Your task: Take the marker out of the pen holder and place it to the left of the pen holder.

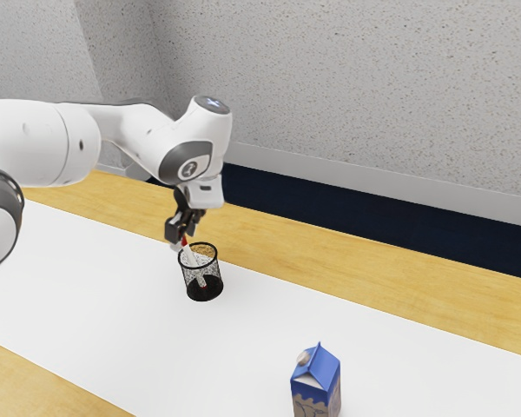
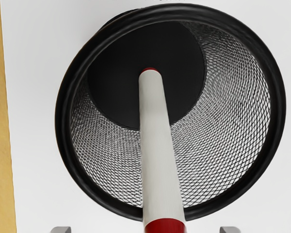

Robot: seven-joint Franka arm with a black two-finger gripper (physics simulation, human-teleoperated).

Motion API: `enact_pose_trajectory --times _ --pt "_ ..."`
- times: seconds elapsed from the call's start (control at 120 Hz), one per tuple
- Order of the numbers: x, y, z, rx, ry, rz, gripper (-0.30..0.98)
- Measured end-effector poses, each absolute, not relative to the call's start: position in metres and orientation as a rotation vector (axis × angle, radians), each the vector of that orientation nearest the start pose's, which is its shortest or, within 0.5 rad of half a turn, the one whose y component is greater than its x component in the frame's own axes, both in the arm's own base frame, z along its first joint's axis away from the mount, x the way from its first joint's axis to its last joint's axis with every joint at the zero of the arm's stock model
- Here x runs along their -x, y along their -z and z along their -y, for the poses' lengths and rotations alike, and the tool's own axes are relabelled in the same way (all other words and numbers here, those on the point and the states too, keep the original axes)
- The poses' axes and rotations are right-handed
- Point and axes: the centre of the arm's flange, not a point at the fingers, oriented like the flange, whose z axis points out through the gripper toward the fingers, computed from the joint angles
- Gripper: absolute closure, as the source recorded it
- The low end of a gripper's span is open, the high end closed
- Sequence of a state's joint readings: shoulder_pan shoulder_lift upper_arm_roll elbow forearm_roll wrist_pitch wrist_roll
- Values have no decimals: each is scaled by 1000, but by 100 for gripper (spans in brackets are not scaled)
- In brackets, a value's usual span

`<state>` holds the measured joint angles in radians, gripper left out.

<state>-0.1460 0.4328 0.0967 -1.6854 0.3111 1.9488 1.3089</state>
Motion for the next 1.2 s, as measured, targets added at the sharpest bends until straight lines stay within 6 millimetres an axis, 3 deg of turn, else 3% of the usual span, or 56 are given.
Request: enact_pose_trajectory --times 0.217,1.017,1.117,1.2 --pt "-645 -336 7 2163 -482 -2021 41" --pt "-646 -340 2 2169 -461 -2010 71" --pt "-645 -355 -5 2186 -452 -1977 72" --pt "-640 -393 -7 2195 -414 -1943 73"
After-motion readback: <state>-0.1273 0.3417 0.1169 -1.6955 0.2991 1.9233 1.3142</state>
